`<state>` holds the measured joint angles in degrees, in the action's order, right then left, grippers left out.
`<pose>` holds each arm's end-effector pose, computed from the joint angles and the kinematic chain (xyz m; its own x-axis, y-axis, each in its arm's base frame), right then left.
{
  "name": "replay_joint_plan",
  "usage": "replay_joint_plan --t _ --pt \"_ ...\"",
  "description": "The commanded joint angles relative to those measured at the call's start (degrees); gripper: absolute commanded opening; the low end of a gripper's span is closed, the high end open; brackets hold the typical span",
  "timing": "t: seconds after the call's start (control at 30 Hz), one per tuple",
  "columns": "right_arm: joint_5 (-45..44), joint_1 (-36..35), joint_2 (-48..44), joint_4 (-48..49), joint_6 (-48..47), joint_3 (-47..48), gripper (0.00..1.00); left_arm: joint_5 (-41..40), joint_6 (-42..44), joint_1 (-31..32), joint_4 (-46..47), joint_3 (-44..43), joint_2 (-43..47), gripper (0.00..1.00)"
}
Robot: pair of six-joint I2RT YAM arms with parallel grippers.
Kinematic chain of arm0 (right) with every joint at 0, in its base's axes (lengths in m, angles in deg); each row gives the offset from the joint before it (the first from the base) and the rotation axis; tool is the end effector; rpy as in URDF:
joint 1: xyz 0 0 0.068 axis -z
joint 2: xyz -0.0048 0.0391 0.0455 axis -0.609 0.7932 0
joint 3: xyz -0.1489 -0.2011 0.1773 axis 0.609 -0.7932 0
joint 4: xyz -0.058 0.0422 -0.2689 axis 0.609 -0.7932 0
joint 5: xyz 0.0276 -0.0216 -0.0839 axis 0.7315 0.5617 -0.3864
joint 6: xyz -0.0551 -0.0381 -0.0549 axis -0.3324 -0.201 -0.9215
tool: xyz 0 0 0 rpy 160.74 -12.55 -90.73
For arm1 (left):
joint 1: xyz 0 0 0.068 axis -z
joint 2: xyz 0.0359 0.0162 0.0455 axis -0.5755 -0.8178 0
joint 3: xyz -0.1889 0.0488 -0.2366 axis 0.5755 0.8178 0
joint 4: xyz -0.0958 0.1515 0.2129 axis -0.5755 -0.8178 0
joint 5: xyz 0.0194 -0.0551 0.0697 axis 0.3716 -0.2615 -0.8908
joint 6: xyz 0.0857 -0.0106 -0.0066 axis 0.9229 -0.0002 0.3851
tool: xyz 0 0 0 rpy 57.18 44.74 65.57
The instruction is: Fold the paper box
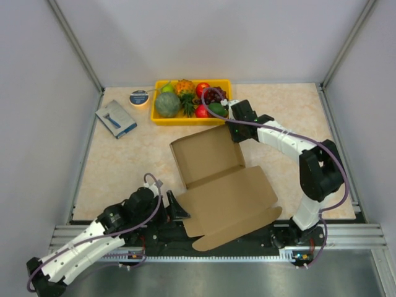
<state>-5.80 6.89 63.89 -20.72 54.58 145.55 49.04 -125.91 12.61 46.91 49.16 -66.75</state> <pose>0.3718 0.2150 0.2302 -0.7113 -0.3307 -0.6203 -0.4235 0.9059 0.0026 0.0533 -0.0919 0.1452 -0.9551 -0.2891 -0.0647 -0.1382 0.6278 -0.7660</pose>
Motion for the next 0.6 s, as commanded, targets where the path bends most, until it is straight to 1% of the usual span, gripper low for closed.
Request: replay_joint_plan --t 0.0,0.03,0.07,0.13,0.17,0.23,0.27,0.3,0.37,0.4,0.43,0.47,0.5,0.57 --pt "0.4 0.5 0.7 0.9 0.4 2.3 0.00 3.2 -7.8 0.5 22.1 7.7 -4.0 0.97" --pt "0.5 0.5 0.6 0.9 0.4 2.3 0.00 3.3 -8.3 0.6 26.5 8.3 -5.6 0.93" --pt "0.8 0.6 0.7 0.9 0.4 2.4 0.00 2.5 -8.5 0.8 27.5 8.3 -8.3 0.86" --pt "0.7 0.5 0.8 1.0 0.3 2.6 0.00 1.2 -8.6 1.5 32.1 8.0 -9.4 0.74" --pt "0.8 0.6 1.0 1.0 0.2 2.6 0.00 0.8 -8.8 1.5 33.0 7.7 -9.6 0.62" --pt "1.0 0.6 1.0 1.0 0.4 2.9 0.00 0.0 -8.8 1.5 34.9 6.6 -9.7 0.51" --pt "1.4 0.6 1.0 1.1 0.9 3.0 0.00 -0.6 -8.3 1.5 34.4 5.9 -10.2 0.42" --pt "2.5 0.6 1.0 1.0 1.2 3.5 0.04 -1.1 -8.0 1.6 34.3 4.5 -10.6 0.27" --pt "2.7 0.5 0.8 -0.4 3.1 4.5 0.18 -2.3 -8.1 1.5 33.1 3.7 -11.8 0.12" --pt "2.5 0.7 -0.3 -1.2 3.7 5.5 0.41 -2.6 -8.9 1.5 32.4 3.0 -12.0 0.04" --pt "2.0 0.7 -1.3 -2.8 4.3 6.2 0.57 -3.0 -10.7 1.5 32.5 3.0 -12.0 0.00" --pt "1.3 1.2 -2.5 -4.3 5.5 7.0 0.70 -3.2 -12.0 1.5 33.0 3.4 -11.5 0.00" --pt "-0.9 1.5 -3.6 -8.2 5.9 8.5 0.86 -3.6 -13.2 1.5 33.5 4.1 -11.1 0.00" --pt "-5.8 1.8 -7.2 -12.7 5.3 11.0 0.96 -4.0 -16.2 1.4 35.4 5.1 -9.4 0.00"
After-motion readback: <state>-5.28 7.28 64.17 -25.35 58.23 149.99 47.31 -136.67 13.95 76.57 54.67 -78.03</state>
